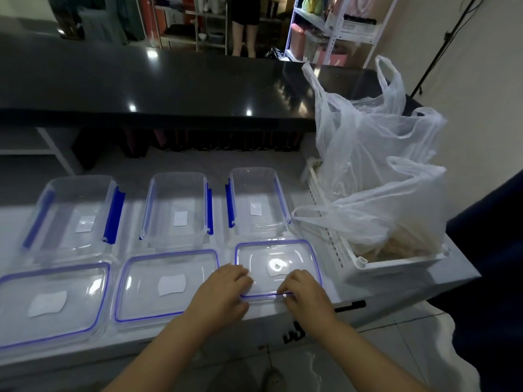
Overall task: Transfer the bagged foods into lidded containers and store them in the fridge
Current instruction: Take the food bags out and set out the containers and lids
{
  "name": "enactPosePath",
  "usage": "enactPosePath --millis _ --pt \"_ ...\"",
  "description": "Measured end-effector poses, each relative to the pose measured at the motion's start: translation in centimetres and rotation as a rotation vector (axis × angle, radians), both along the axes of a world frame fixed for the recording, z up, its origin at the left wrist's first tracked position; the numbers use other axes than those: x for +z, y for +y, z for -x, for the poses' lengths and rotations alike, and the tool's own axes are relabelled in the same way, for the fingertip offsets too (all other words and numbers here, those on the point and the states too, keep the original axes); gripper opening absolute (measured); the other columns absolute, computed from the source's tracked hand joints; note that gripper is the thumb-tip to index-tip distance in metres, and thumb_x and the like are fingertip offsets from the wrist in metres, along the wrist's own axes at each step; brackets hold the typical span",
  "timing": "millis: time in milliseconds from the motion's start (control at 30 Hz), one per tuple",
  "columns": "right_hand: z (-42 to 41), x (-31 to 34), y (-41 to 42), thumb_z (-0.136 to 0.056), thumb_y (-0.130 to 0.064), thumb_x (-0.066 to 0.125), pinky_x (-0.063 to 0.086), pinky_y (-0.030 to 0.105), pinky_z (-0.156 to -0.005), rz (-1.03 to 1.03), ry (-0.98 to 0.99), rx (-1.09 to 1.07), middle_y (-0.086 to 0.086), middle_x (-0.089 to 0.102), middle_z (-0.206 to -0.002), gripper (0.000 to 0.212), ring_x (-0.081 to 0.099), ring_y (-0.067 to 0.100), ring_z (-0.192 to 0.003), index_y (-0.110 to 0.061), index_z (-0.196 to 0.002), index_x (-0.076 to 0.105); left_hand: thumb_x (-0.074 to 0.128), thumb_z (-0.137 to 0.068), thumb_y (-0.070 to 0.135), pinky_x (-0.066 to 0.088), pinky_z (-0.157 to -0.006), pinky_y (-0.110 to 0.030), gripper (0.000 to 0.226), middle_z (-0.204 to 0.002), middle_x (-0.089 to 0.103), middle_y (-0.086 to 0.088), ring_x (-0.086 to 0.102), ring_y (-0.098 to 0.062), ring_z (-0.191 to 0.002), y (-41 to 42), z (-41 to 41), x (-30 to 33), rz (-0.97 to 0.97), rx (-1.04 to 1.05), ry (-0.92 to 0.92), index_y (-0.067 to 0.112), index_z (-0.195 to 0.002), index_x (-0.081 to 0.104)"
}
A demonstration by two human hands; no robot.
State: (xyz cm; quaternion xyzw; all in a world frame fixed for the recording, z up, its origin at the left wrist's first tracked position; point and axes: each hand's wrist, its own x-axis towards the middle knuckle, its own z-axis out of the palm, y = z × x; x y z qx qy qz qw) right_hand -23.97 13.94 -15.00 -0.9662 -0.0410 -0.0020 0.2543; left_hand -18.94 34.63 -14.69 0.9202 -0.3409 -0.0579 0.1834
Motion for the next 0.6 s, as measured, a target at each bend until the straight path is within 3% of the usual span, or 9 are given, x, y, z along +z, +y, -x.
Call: enactPosePath --millis 100,167,267,400,533,600 --pt "-0.1 0.0 -0.6 -0.088 -0.013 0.057 0.043 0.015 -0.082 0.022 0.032 0.038 -0.005 0.055 -0.107 0.019 0.049 0.006 -0.100 -0.018 -0.103 0.067 0.057 -0.080 0.040 0.027 -0.091 -0.014 0.033 -0.120 0.055 0.009 0.048 -0.010 -0.112 -0.5 -0.1 0.3 -0.010 0.013 0.019 0.025 -0.109 0.060" --pt "-0.2 0.4 -1.3 -0.089 -0.016 0.057 0.043 0.015 -0.084 0.021 0.035 0.062 -0.005 0.054 -0.110 0.021 0.050 0.006 -0.101 -0.020 -0.107 0.066 0.053 -0.083 0.053 0.026 -0.094 -0.016 0.042 -0.124 0.053 0.010 0.045 -0.008 -0.114 -1.1 -0.4 0.8 -0.035 0.040 0.021 0.028 -0.118 0.057" --pt "-0.7 2.6 -2.9 -0.086 -0.020 0.053 0.040 0.013 -0.077 -0.010 -0.109 0.062 -0.003 0.059 -0.101 0.020 0.051 0.006 -0.095 -0.018 -0.099 0.068 0.047 -0.085 0.060 0.027 -0.105 -0.025 0.053 -0.134 0.047 0.012 0.040 -0.008 -0.123 -3.8 -1.2 2.8 -0.022 0.130 0.041 0.032 -0.130 0.048" --pt "-1.7 6.9 -7.0 -0.086 -0.020 0.049 0.045 0.015 -0.075 -0.011 -0.440 -0.008 0.001 0.065 -0.088 0.022 0.055 0.009 -0.085 -0.014 -0.088 0.071 0.050 -0.088 0.053 0.026 -0.105 -0.025 0.052 -0.136 0.048 0.011 0.041 -0.009 -0.125 -10.4 -3.0 7.1 0.134 0.125 -0.025 0.031 -0.135 0.042" --pt "-1.5 10.2 -13.5 -0.084 -0.011 0.054 0.044 0.026 -0.086 0.032 -0.702 -0.262 0.007 0.062 -0.099 0.020 0.051 0.015 -0.095 -0.012 -0.097 0.069 0.053 -0.090 0.043 0.029 -0.103 -0.027 0.049 -0.134 0.050 0.008 0.043 -0.013 -0.123 -18.0 -4.2 11.2 0.252 0.036 -0.120 0.028 -0.136 0.042" --pt "-1.1 10.8 -17.0 -0.079 -0.003 0.061 0.042 0.037 -0.093 0.042 -0.765 -0.476 0.009 0.055 -0.114 0.031 0.044 0.020 -0.105 -0.015 -0.108 0.062 0.056 -0.088 0.045 0.023 -0.106 -0.027 0.061 -0.140 0.042 0.007 0.036 -0.014 -0.129 -21.4 -4.7 12.1 0.232 0.009 -0.154 0.027 -0.141 0.032"
